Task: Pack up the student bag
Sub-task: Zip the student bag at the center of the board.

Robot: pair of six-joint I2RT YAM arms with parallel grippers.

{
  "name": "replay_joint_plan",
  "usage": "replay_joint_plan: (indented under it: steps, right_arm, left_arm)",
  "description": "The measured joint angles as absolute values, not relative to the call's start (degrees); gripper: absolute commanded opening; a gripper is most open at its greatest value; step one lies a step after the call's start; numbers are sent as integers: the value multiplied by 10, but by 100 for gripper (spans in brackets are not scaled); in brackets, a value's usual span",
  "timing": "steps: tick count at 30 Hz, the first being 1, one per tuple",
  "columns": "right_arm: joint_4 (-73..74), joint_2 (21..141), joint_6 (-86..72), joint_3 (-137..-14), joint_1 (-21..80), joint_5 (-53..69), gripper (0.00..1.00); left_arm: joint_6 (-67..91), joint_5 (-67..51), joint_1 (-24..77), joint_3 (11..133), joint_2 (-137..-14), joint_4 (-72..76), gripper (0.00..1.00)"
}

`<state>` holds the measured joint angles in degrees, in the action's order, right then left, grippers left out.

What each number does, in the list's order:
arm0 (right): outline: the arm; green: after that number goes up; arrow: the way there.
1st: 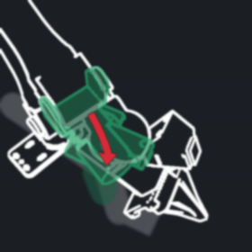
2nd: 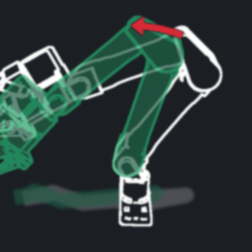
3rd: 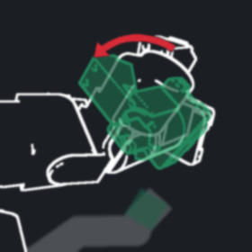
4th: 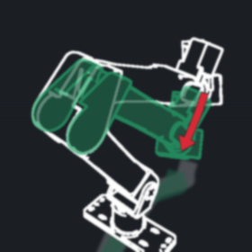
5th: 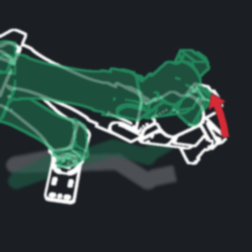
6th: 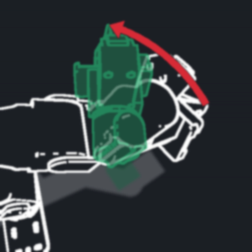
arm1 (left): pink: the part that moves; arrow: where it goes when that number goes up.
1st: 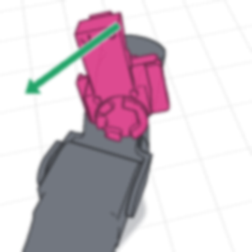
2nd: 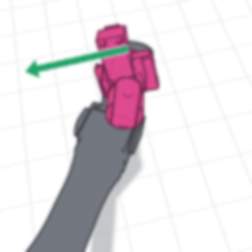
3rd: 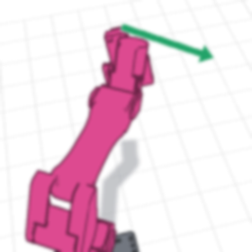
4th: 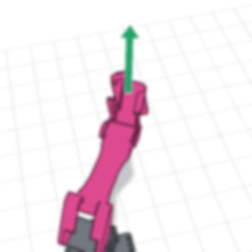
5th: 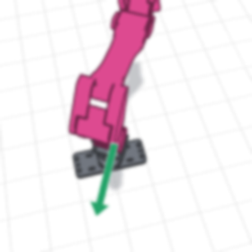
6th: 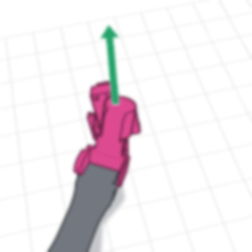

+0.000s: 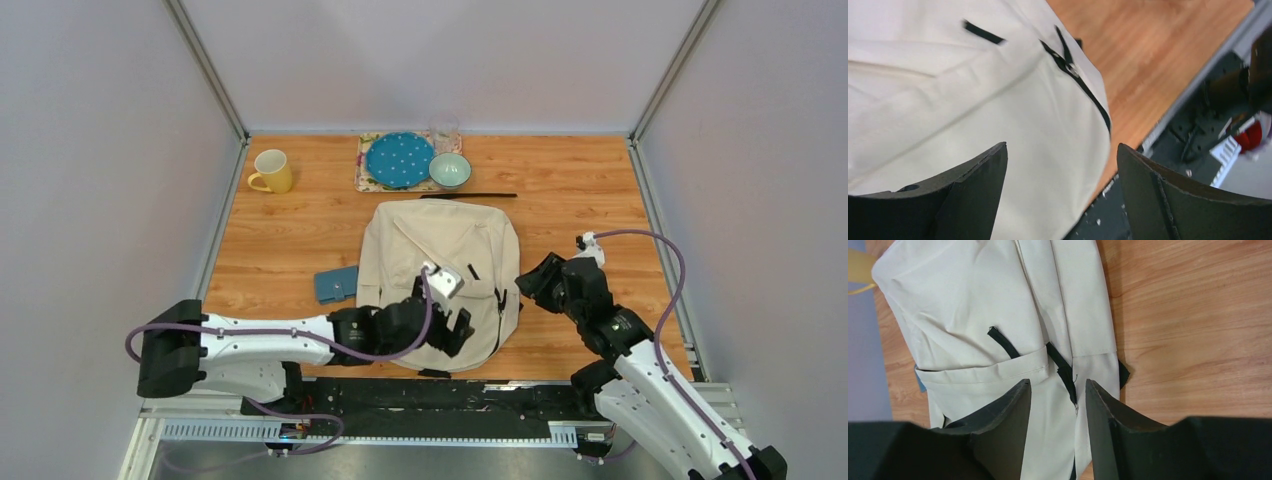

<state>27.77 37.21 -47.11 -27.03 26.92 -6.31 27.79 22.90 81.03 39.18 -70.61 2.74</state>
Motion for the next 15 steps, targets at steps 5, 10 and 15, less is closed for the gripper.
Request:
replay_joint_plan:
  steps: [5, 10, 15]
  right_arm:
    - [288, 355, -491, -270, 269, -58, 45]
    - [289, 355, -509, -256, 269, -48, 43]
    - [281, 357, -523, -230, 269, -27, 41]
  left_arm:
    - [307, 188, 694, 429, -702, 5, 82]
    - [323, 128, 623, 486, -760, -8, 82]
    - [320, 61, 596, 564, -850, -11, 82]
